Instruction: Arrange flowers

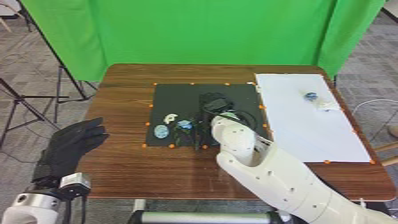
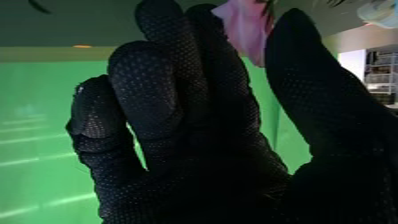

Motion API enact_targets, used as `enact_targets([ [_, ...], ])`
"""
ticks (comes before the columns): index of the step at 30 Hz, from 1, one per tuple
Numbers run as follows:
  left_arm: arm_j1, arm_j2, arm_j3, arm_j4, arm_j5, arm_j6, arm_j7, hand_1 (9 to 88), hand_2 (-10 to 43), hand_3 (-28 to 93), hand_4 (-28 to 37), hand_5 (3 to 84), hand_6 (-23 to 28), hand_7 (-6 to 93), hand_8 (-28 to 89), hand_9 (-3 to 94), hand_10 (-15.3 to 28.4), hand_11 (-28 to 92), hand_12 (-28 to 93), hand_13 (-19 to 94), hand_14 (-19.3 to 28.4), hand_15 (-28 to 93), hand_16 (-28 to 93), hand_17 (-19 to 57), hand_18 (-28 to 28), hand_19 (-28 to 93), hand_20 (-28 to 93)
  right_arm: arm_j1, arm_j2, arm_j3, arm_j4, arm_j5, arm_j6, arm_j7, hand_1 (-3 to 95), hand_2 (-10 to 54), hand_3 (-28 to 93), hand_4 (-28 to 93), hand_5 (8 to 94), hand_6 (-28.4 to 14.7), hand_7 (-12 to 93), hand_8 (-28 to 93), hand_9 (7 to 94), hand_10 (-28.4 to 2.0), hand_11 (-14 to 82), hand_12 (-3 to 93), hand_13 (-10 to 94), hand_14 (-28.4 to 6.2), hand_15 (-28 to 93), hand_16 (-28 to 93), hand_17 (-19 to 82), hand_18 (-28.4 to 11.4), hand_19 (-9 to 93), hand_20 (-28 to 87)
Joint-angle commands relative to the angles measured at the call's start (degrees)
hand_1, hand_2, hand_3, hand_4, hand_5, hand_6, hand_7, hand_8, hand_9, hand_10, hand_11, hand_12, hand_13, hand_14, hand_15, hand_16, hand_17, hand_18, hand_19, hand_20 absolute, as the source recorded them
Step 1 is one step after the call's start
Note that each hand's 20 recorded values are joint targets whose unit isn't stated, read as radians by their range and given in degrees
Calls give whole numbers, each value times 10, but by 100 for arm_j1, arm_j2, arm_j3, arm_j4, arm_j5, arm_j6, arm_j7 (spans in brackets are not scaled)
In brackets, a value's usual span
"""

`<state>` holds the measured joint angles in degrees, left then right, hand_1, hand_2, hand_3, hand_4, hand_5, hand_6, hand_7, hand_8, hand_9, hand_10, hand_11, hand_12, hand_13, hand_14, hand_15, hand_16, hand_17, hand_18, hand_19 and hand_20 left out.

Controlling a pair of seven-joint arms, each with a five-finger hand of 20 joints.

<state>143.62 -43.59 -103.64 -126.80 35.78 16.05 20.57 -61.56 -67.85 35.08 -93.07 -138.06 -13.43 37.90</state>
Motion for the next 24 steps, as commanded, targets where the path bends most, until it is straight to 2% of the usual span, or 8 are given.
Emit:
enact_targets([
  [1,80,-75,7,-41,42,-4,-46,276,32,814,-196,425,120,197,-108,367,211,389,100,252,269,653,-143,-92,228,602,158,2,-47,71,-89,26,-142,39,336,-52,825,-258,693,-41,201,-122,720,-166,308,192,679,-108,740,193,378,-237,932,284],
  [7,163,-61,4,-58,-3,61,13,276,31,817,-195,426,120,198,-109,367,211,390,101,253,268,653,-143,-92,228,603,158,71,23,3,-147,106,-72,89,318,-41,818,-252,688,-45,197,-122,715,-173,306,192,678,-109,742,191,378,-238,932,283],
  [11,253,-100,-18,-81,5,78,20,275,31,817,-195,426,121,197,-109,367,211,389,101,253,269,653,-143,-91,228,603,158,205,102,-73,-205,111,-9,93,305,-34,815,-247,685,-50,193,-120,712,-178,305,192,677,-111,743,191,378,-242,932,282],
  [12,273,-63,-15,-80,-23,97,70,275,31,817,-195,426,121,197,-109,367,211,389,101,253,268,653,-143,-91,228,603,157,226,98,-49,-220,118,-61,94,304,-33,815,-246,685,-50,192,-120,711,-179,304,192,677,-111,743,190,378,-243,932,281],
  [15,265,-73,6,-79,-12,106,65,276,31,816,-196,426,120,197,-108,368,211,388,100,253,268,653,-143,-91,228,604,158,292,104,-60,-208,125,-85,96,301,-33,815,-243,684,-51,191,-118,708,-180,304,193,675,-113,744,190,378,-243,932,281],
  [21,326,-1,54,-86,-85,180,187,276,31,817,-196,426,120,198,-108,368,211,389,100,253,269,654,-143,-90,227,602,157,236,66,104,-264,-88,-253,-67,300,-34,814,-242,681,-55,187,-117,703,-185,301,193,673,-115,746,190,378,-245,932,280],
  [23,403,21,50,-100,-111,210,238,276,31,817,-195,426,120,198,-109,368,211,389,101,254,269,653,-143,-91,228,603,157,481,253,-150,-329,206,-95,60,299,-33,813,-242,680,-56,186,-116,702,-186,300,193,673,-116,746,189,378,-246,932,279],
  [24,448,54,56,-102,-149,246,311,276,31,817,-195,426,120,198,-109,367,211,389,101,254,269,653,-143,-91,228,603,157,538,329,-173,-388,235,-71,49,298,-32,813,-242,680,-56,185,-116,701,-186,300,193,673,-118,746,189,378,-247,932,279],
])
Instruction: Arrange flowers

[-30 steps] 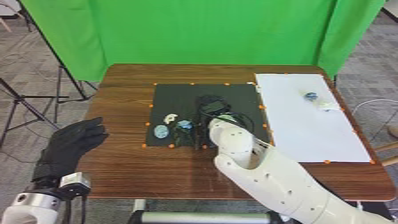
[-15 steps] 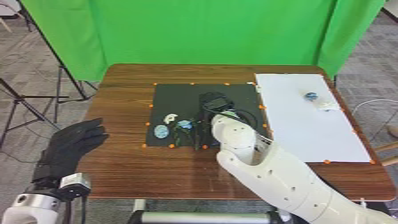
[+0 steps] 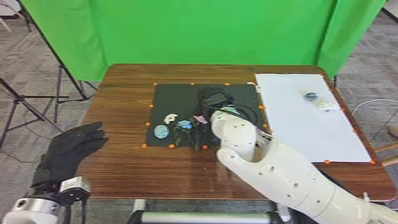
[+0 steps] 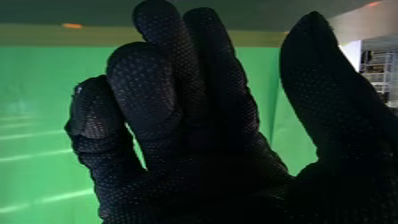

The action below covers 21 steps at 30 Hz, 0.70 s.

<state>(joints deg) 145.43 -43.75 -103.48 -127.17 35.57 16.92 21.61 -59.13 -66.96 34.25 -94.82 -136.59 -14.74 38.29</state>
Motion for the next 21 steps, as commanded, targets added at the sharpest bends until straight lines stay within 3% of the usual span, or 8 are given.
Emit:
enact_targets([
  [1,258,89,59,-54,-150,173,236,276,31,817,-196,426,120,198,-109,367,211,389,101,254,269,653,-143,-91,228,603,157,354,340,-103,-285,156,90,16,298,-32,812,-242,678,-57,185,-116,700,-187,299,193,672,-118,746,189,378,-247,932,279],
  [8,468,193,-39,-107,-247,318,455,277,31,816,-196,426,120,198,-109,368,211,388,100,253,268,652,-143,-91,228,603,157,486,1349,271,-762,654,394,-299,293,-27,810,-241,657,-59,181,-113,680,-192,296,193,661,-122,748,189,380,-246,932,274],
  [12,475,228,-77,-120,-249,321,470,276,31,815,-196,426,120,197,-109,367,211,389,101,252,269,653,-142,-91,228,602,157,353,2013,637,-841,887,527,-456,287,-22,820,-244,613,-63,180,-113,636,-194,265,182,637,-122,749,184,361,-234,931,251],
  [16,459,265,-34,-127,-274,345,523,276,31,815,-196,426,120,197,-109,367,211,389,101,253,269,652,-142,-91,228,602,157,235,2514,876,-683,944,644,-327,284,-22,829,-247,583,-66,182,-116,605,-191,245,174,626,-119,751,178,351,-228,932,234],
  [17,471,240,-46,-135,-254,333,485,275,31,816,-195,426,120,198,-109,367,211,389,101,253,269,653,-142,-91,228,602,157,169,2565,977,-612,911,520,-295,284,-22,830,-248,579,-66,183,-116,603,-191,243,173,626,-119,752,177,350,-227,932,232],
  [18,462,265,-11,-130,-286,366,547,275,31,815,-195,426,120,197,-109,367,210,389,101,253,268,652,-142,-91,228,603,157,249,2668,910,-522,969,553,-226,285,-21,830,-250,577,-67,183,-116,599,-191,242,173,625,-118,753,177,350,-226,932,228],
  [21,421,268,10,-117,-280,350,520,276,31,814,-196,426,120,197,-109,367,211,388,101,253,269,652,-143,-91,228,603,157,203,2821,993,-286,949,544,-79,284,-22,833,-254,565,-70,182,-116,583,-188,224,168,622,-118,753,173,350,-225,932,224],
])
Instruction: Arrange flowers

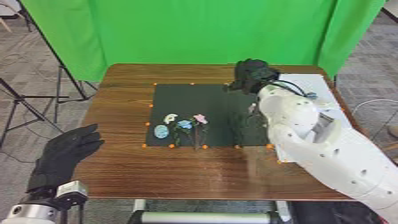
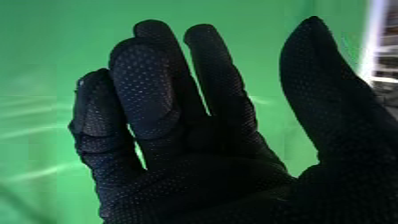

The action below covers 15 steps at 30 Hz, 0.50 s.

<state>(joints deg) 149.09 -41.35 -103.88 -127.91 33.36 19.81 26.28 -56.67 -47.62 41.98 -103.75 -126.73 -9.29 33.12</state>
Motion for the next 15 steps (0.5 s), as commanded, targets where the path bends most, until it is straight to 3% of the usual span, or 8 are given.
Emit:
enact_targets([
  [1,47,45,62,-45,-61,70,59,276,31,814,-197,427,120,197,-109,367,211,388,101,252,269,653,-143,-91,228,603,157,-101,934,296,648,-32,-12,476,284,-22,834,-254,563,-70,183,-116,582,-188,221,167,622,-118,753,172,350,-225,932,223],
  [15,-229,39,276,-1,-24,-2,-35,275,31,815,-197,426,119,199,-109,367,211,389,101,252,269,652,-143,-91,228,603,157,-1122,1339,1572,1096,42,-304,981,282,-21,844,-263,535,-64,188,-123,557,-177,205,164,630,-100,772,156,354,-218,932,234],
])
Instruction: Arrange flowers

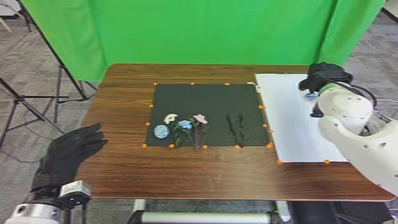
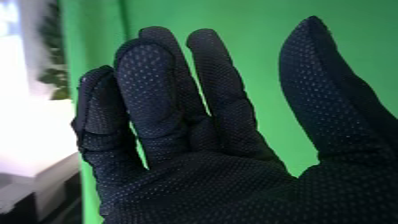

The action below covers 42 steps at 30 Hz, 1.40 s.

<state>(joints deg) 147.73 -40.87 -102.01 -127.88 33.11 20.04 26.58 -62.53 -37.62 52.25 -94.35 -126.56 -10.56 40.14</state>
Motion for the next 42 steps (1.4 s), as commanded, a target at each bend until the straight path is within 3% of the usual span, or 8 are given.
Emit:
enact_targets([
  [1,-89,-9,98,-3,-12,-16,-48,276,31,814,-197,426,119,199,-109,367,211,389,101,252,269,652,-143,-91,228,603,157,-614,357,631,168,37,-173,255,281,-21,845,-264,534,-64,188,-122,551,-177,202,163,630,-100,773,156,354,-218,932,234],
  [7,-125,-44,117,10,2,-42,-54,275,31,816,-198,426,120,198,-109,368,211,389,101,253,270,652,-143,-91,228,602,157,-729,373,742,383,-174,-358,257,281,-36,851,-267,522,-64,185,-122,534,-172,189,161,635,-95,791,158,353,-218,932,243],
  [13,-62,3,100,8,-61,12,60,276,32,815,-198,426,120,198,-109,368,211,390,101,252,269,653,-143,-91,228,602,157,-753,191,843,542,-195,-489,124,281,-44,854,-269,515,-64,183,-123,518,-173,175,159,633,-95,797,159,350,-220,932,246],
  [17,-163,-17,122,42,-4,-74,-48,276,32,815,-198,426,120,198,-109,368,211,390,100,253,269,653,-143,-91,228,602,157,-737,146,726,615,-167,-429,174,283,-47,855,-271,507,-63,185,-122,512,-172,170,160,629,-96,801,160,347,-221,932,241],
  [21,-229,35,187,76,-35,-64,-13,276,32,816,-199,426,120,198,-109,367,210,390,101,253,268,652,-143,-91,228,602,157,-710,77,659,643,-230,-391,146,284,-48,855,-273,501,-63,184,-124,508,-171,168,161,628,-96,802,157,345,-221,932,235],
  [32,-323,-43,252,85,23,-121,-90,275,33,816,-199,426,120,198,-109,367,211,391,101,253,269,653,-143,-91,228,602,158,-578,-262,592,870,-241,-653,119,287,-49,856,-276,461,-63,167,-120,476,-169,153,159,611,-101,797,151,336,-219,931,203],
  [42,-291,-27,258,80,-32,-75,-2,274,34,815,-198,426,120,198,-109,367,210,391,101,253,269,653,-143,-91,228,602,158,-623,-239,704,955,-47,-1023,210,292,-45,856,-277,474,-48,169,-125,483,-161,140,155,612,-106,793,149,334,-223,932,193],
])
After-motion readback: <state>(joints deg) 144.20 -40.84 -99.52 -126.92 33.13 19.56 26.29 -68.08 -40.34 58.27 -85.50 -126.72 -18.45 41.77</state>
